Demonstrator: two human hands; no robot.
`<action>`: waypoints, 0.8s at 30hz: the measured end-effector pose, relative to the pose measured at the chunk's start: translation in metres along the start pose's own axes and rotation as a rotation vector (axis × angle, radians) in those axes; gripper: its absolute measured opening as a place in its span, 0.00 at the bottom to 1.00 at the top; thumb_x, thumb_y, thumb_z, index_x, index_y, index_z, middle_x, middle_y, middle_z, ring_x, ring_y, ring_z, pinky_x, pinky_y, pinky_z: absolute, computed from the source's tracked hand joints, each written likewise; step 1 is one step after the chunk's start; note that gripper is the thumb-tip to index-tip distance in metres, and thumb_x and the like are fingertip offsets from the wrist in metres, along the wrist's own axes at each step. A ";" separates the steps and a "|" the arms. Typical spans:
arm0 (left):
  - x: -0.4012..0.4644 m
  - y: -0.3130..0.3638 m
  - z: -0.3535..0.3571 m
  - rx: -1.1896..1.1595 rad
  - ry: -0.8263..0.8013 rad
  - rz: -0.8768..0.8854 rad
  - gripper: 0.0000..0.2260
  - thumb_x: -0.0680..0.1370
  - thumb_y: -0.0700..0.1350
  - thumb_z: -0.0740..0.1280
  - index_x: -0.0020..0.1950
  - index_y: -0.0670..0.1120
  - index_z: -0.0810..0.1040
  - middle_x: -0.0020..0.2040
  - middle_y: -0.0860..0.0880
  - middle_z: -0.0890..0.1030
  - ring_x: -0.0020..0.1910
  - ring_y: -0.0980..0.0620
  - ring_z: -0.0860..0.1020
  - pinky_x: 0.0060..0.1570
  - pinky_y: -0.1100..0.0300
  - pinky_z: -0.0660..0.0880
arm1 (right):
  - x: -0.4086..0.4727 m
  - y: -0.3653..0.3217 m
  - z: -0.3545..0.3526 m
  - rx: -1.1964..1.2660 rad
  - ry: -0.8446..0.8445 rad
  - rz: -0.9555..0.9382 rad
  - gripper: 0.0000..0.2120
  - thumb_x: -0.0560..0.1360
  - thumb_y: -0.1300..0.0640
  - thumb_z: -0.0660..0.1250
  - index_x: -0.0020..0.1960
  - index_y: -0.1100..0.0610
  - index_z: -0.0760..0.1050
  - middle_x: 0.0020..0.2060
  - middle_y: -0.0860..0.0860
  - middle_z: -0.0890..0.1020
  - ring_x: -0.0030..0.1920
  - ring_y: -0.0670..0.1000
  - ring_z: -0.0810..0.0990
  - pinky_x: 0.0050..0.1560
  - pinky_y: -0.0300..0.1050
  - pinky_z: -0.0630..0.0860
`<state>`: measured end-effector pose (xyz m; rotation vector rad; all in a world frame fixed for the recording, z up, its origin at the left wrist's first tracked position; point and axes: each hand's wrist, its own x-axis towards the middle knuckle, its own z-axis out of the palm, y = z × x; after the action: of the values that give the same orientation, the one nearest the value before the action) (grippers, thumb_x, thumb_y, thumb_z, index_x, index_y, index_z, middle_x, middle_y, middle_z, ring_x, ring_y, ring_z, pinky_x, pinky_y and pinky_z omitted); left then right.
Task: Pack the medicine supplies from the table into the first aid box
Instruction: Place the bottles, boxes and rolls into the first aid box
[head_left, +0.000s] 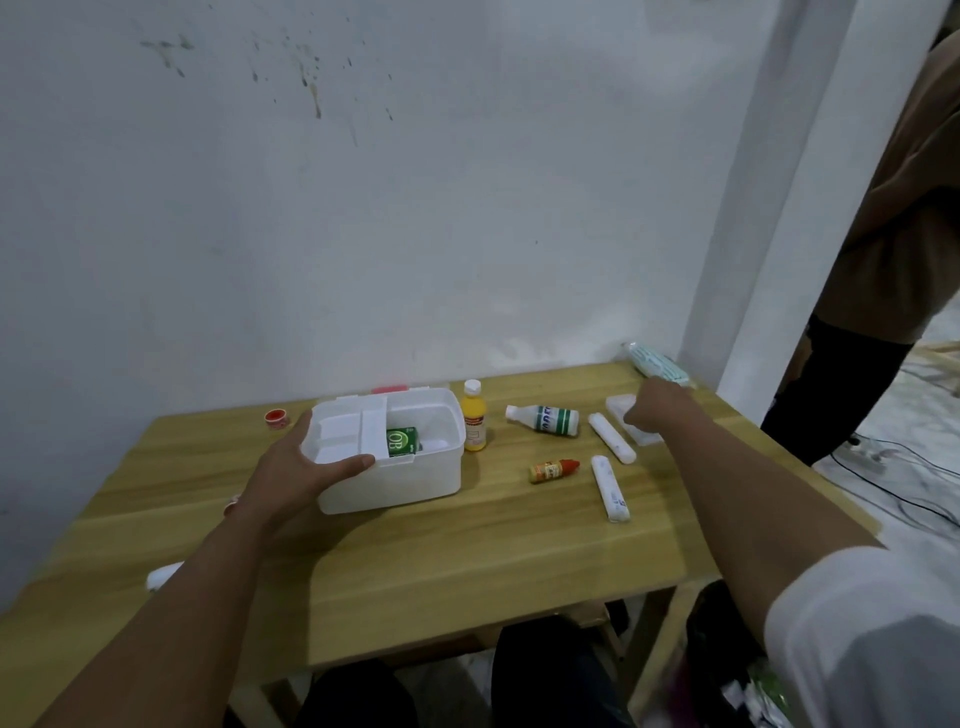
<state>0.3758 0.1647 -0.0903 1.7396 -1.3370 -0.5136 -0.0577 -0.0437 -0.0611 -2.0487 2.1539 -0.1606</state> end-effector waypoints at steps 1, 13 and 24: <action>0.001 -0.001 0.001 0.013 -0.004 0.002 0.38 0.63 0.68 0.79 0.70 0.66 0.68 0.65 0.59 0.76 0.62 0.50 0.75 0.49 0.53 0.75 | 0.000 0.005 0.006 -0.005 -0.017 0.027 0.13 0.75 0.54 0.70 0.56 0.60 0.77 0.42 0.52 0.80 0.46 0.54 0.81 0.44 0.45 0.77; 0.001 -0.001 -0.001 0.010 -0.006 -0.016 0.47 0.58 0.72 0.76 0.75 0.61 0.69 0.66 0.56 0.77 0.62 0.49 0.75 0.46 0.55 0.76 | 0.001 -0.025 -0.034 0.182 0.121 -0.079 0.23 0.66 0.53 0.81 0.55 0.64 0.80 0.42 0.54 0.80 0.47 0.57 0.80 0.41 0.44 0.72; 0.005 -0.007 -0.002 0.028 -0.024 -0.034 0.54 0.56 0.74 0.77 0.78 0.57 0.67 0.69 0.53 0.77 0.64 0.46 0.76 0.51 0.50 0.79 | -0.067 -0.191 -0.073 0.074 -0.126 -0.694 0.33 0.67 0.54 0.82 0.69 0.62 0.77 0.63 0.54 0.82 0.63 0.55 0.79 0.62 0.48 0.76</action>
<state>0.3835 0.1613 -0.0943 1.7869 -1.3385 -0.5388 0.1189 0.0106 0.0500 -2.5841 1.2687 -0.1806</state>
